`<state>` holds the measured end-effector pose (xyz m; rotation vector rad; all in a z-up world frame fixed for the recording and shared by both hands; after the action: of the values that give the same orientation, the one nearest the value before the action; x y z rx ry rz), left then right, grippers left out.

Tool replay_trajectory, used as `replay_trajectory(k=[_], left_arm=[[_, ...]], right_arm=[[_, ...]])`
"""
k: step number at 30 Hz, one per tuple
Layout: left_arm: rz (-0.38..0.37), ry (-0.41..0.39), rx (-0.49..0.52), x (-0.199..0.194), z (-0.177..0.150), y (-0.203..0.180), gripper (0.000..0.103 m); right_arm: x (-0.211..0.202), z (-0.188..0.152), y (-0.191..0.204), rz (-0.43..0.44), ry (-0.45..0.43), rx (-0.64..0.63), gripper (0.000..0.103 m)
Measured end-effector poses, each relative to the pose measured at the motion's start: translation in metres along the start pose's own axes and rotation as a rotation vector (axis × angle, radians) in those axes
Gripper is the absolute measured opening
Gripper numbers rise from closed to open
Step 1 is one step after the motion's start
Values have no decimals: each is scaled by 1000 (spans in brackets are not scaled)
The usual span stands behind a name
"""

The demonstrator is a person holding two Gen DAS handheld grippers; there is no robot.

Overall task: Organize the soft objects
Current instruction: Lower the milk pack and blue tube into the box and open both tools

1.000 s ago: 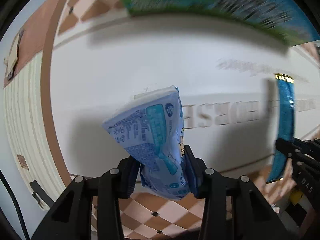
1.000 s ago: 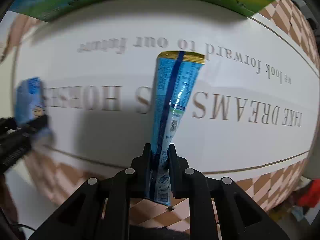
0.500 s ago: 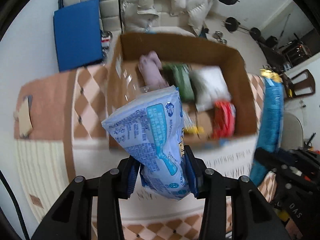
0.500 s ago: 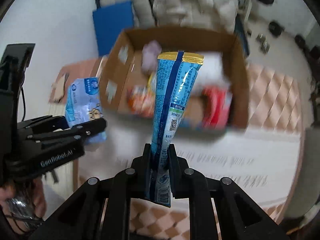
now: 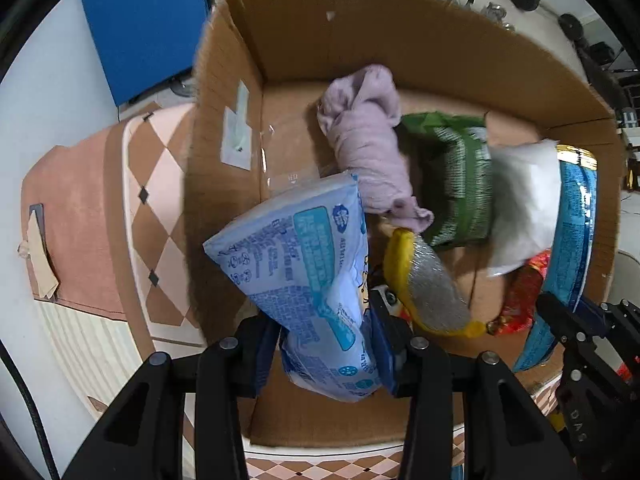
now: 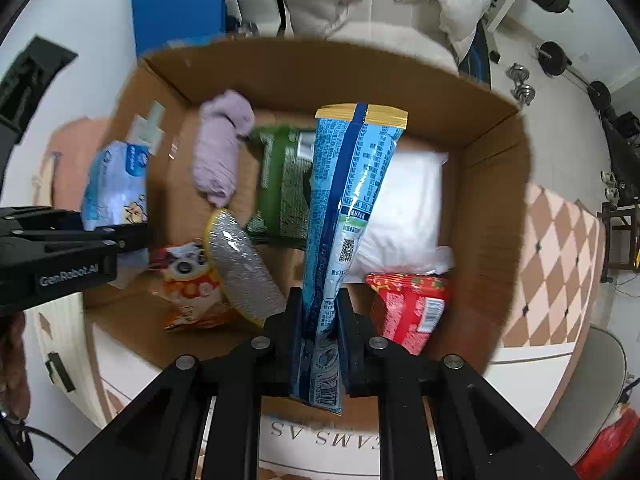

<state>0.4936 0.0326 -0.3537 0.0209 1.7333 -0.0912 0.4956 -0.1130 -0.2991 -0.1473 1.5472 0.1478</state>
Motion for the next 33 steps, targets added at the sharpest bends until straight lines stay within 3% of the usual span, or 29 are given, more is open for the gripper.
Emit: replay_trajectory(k=[9, 17, 19, 22, 24, 27, 31, 33], left_arm=[[35, 27, 17, 24, 12, -3, 43], [17, 55, 15, 19, 16, -3, 56], [20, 41, 9, 16, 20, -3, 68], [13, 0, -11, 2, 22, 2, 78], [-9, -10, -27, -6, 23, 5, 81], [-25, -27, -35, -17, 22, 7, 100], [-29, -62, -33, -29, 10, 9, 100], [-39, -82, -35, -31, -1, 9, 100]], right_arm=[[52, 1, -2, 47, 66, 34, 17], [67, 1, -4, 84, 98, 48, 21], [66, -1, -7, 83, 107, 57, 33], [58, -3, -10, 69, 94, 61, 62], [52, -6, -14, 61, 83, 67, 64], [38, -3, -13, 58, 79, 72, 71], [21, -9, -16, 42, 48, 72, 79], [14, -14, -16, 37, 34, 79, 94]])
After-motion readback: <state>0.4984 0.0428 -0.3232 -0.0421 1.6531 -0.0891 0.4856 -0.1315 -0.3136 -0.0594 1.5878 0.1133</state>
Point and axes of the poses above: each gripper's, at about its wrist camera, not at the fingertips, and x roughly the way its jaws point, y to its left, z to its top, the point moved 1 cm from there along x, roughly the way its jaws point, and after that the axes turned 6 degrees about -x, right-handed, at the moved point
